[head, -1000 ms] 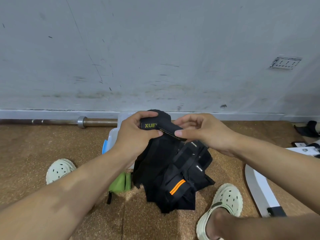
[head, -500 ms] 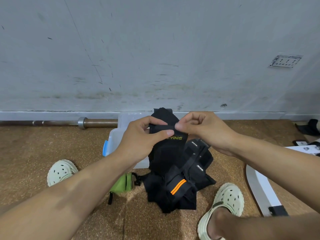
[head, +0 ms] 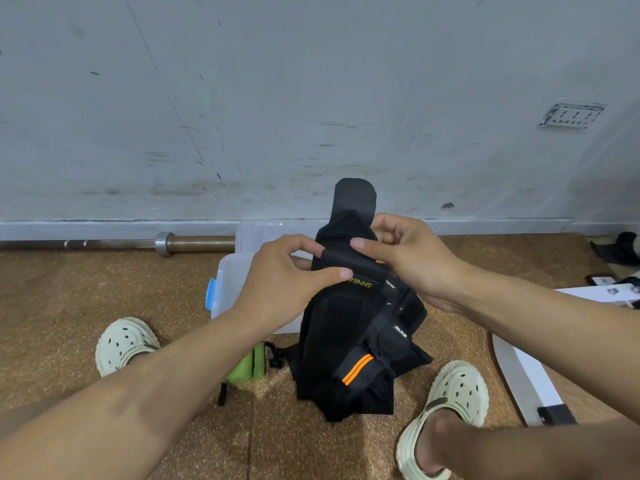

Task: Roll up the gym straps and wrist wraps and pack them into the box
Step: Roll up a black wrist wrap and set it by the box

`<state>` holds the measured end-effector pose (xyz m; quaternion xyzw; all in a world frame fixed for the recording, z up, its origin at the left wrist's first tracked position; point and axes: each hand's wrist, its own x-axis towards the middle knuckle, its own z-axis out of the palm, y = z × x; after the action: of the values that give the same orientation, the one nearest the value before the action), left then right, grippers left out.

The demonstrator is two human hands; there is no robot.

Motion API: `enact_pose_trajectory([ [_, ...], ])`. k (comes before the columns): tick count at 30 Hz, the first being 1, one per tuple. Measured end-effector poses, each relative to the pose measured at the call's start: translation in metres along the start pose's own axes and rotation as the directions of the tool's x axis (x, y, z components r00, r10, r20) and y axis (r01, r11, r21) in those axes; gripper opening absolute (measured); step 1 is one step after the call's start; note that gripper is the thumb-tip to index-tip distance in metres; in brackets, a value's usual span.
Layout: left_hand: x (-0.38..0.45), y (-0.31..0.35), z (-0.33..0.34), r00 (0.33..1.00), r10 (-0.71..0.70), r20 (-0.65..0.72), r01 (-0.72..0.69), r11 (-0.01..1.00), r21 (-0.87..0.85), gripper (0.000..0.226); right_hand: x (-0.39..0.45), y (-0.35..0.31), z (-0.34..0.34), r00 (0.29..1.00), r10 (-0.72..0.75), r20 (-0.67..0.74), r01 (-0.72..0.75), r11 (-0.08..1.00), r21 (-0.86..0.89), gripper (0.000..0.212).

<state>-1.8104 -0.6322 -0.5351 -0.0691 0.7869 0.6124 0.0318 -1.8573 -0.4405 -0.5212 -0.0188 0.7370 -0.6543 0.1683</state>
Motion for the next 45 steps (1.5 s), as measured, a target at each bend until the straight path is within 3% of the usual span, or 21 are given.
enact_pose_trajectory([
  [4,0.001,-0.002,-0.001,1.000,0.018,0.021,-0.018,1.000,0.012,0.019,0.002,0.002,0.001,0.999,-0.006,-0.051,0.006,1.000,0.008,0.009],
  [7,0.002,-0.002,-0.001,0.996,0.014,-0.086,-0.009,0.999,0.053,0.022,0.007,0.004,-0.002,0.980,-0.074,-0.186,0.073,0.997,-0.015,0.003],
  [13,0.010,0.000,-0.014,0.982,-0.056,-0.182,0.025,0.985,-0.171,0.019,0.018,-0.002,-0.024,0.948,-0.026,-0.317,0.076,0.986,0.147,0.009],
  [19,0.019,-0.001,-0.023,0.976,-0.093,-0.197,0.049,0.975,-0.217,0.017,0.008,0.000,-0.024,0.997,0.043,-0.057,-0.039,0.997,0.069,0.012],
  [24,0.018,0.001,-0.022,0.986,-0.075,-0.152,0.036,0.970,-0.242,0.026,0.000,0.005,-0.013,0.995,0.009,0.100,-0.013,0.999,0.044,0.020],
  [32,0.014,0.008,-0.022,0.997,-0.007,-0.073,-0.012,0.965,-0.263,0.080,0.000,0.005,-0.004,0.985,0.060,0.163,-0.083,0.987,0.140,0.042],
  [39,0.012,0.008,-0.019,0.999,-0.035,-0.012,0.030,0.954,-0.299,0.088,0.000,0.005,0.006,0.984,0.152,0.088,-0.165,0.972,0.166,0.029],
  [42,0.012,0.004,-0.013,0.990,-0.122,0.075,0.138,0.949,-0.282,0.105,0.002,-0.002,0.006,0.989,0.143,0.043,-0.149,0.953,0.264,0.028],
  [45,0.007,-0.001,-0.006,0.976,-0.171,0.137,0.198,0.956,-0.218,0.100,0.006,-0.009,0.002,0.994,0.112,0.010,-0.110,0.945,0.307,0.032],
])
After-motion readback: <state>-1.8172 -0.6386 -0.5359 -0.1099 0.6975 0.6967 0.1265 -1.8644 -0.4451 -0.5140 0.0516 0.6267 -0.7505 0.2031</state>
